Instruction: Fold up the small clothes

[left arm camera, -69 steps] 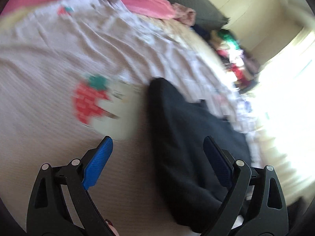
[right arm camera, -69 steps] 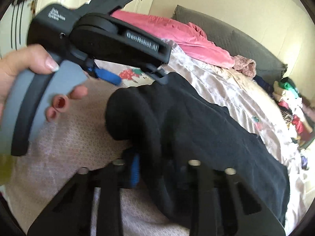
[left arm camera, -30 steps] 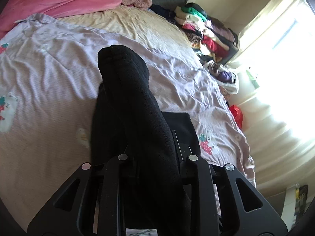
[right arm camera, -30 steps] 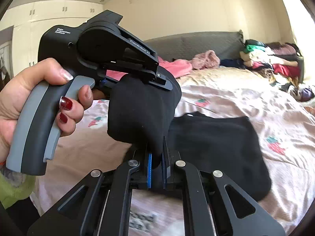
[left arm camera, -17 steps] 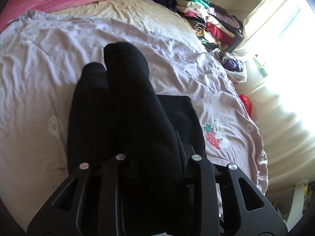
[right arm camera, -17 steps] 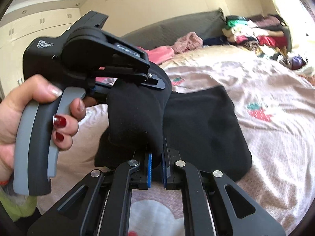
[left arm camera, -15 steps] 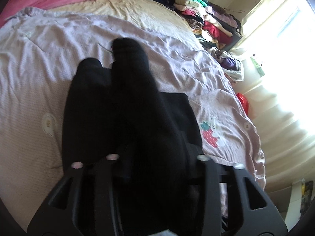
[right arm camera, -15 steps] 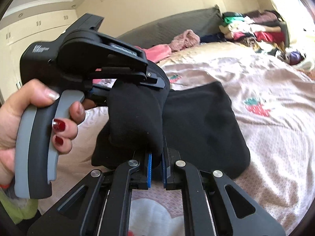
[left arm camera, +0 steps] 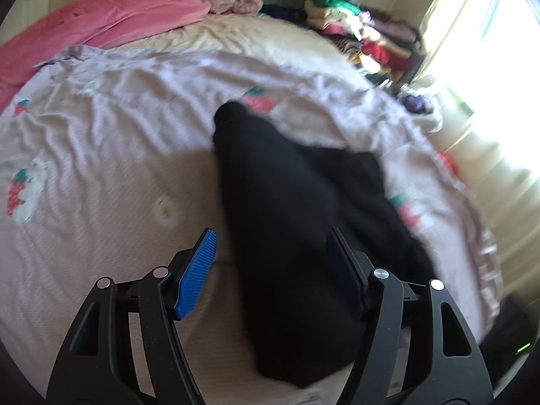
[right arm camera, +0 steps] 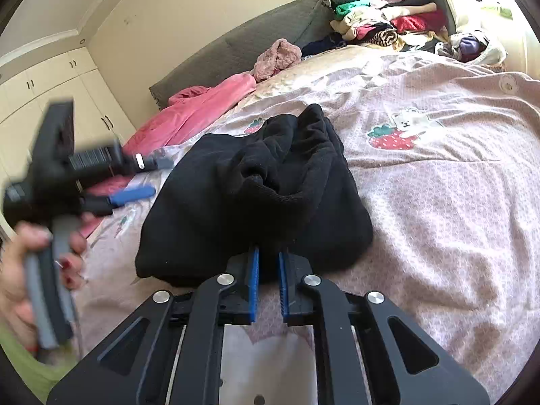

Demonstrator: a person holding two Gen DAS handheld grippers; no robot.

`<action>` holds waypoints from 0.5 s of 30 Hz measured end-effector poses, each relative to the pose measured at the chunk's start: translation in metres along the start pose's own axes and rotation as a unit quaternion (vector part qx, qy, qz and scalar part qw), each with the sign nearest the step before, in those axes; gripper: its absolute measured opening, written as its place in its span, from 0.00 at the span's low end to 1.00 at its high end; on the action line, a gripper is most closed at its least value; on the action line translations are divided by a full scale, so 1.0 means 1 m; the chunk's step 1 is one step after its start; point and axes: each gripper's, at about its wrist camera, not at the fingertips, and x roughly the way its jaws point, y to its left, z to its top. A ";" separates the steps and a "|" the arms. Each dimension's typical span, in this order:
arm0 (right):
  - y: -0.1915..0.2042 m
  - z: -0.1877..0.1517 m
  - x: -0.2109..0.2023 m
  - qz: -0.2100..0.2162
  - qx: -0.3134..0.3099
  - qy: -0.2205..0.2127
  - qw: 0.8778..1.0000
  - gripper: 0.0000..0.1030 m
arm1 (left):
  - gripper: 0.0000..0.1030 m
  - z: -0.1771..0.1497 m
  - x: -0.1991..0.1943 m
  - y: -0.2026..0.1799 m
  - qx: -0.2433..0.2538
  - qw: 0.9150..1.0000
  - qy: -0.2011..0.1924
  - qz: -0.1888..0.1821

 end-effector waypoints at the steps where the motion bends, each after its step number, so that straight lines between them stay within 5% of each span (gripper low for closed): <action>1: 0.002 0.001 -0.004 0.000 -0.005 0.001 1.000 0.15 | 0.58 -0.005 0.005 0.002 0.004 1.000 0.007 0.003; 4: 0.003 0.007 -0.019 0.002 -0.001 -0.002 1.000 0.30 | 0.58 -0.015 0.008 0.005 0.015 1.000 0.002 0.005; 9: -0.005 0.046 -0.042 -0.022 0.001 -0.034 0.999 0.38 | 0.58 -0.016 0.005 0.005 0.027 1.000 -0.002 -0.004; 10: -0.005 0.055 -0.037 -0.018 -0.002 -0.022 1.000 0.47 | 0.58 -0.017 0.005 0.005 0.028 1.000 -0.002 -0.006; 15: 0.003 0.099 0.009 -0.009 -0.038 0.033 0.999 0.52 | 0.58 -0.019 0.005 0.007 0.024 1.000 -0.003 -0.014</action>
